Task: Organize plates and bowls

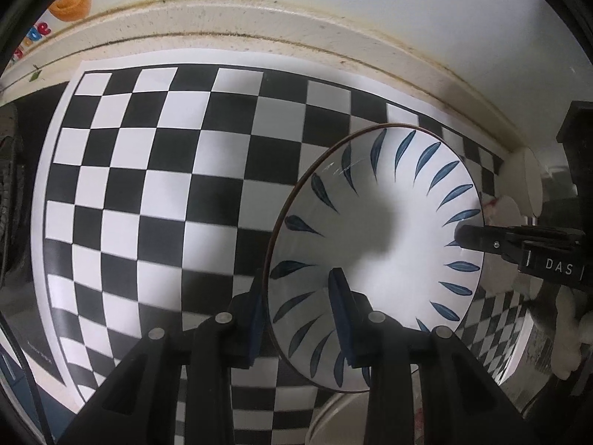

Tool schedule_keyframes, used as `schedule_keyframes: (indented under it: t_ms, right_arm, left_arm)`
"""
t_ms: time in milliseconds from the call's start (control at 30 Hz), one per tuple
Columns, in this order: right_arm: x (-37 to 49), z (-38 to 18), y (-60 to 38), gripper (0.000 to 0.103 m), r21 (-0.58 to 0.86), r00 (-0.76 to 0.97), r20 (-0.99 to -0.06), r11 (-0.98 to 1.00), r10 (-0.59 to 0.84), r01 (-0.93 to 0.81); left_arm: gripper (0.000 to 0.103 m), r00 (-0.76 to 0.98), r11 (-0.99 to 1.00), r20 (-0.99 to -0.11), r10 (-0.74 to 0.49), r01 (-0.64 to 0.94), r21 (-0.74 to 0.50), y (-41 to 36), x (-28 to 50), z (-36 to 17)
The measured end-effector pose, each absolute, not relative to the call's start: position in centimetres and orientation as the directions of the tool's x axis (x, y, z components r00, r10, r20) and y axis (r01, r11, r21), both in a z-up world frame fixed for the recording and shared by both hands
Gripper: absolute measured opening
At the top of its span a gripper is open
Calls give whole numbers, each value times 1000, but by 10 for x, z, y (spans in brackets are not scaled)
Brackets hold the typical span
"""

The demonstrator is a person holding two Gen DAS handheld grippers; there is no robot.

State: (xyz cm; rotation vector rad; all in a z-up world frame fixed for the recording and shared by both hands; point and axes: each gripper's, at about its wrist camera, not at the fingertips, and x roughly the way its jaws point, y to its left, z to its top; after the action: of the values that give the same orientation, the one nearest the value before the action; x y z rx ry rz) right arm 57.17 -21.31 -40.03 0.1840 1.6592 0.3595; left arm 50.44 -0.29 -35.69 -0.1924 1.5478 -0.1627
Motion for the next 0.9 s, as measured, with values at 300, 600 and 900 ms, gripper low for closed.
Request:
schedule_keyframes:
  t_ms: [300,600,900]
  right_arm:
    - [514,-366,-224,13,357,-76,-933,932,353,-60]
    - [431,-352,-248,13,359,-34,-933,933,359,5]
    - [354,-383,-269,13,355,-58,-931,931,360,91]
  left_arm:
    - [30,37,973,-974,-224,63,-222,-18,469,-323]
    - [30,10,961,-973,-231,161,-227,-32,420,-316]
    - [30,-63,948,-975,-211,231,-220,-53,384,-338]
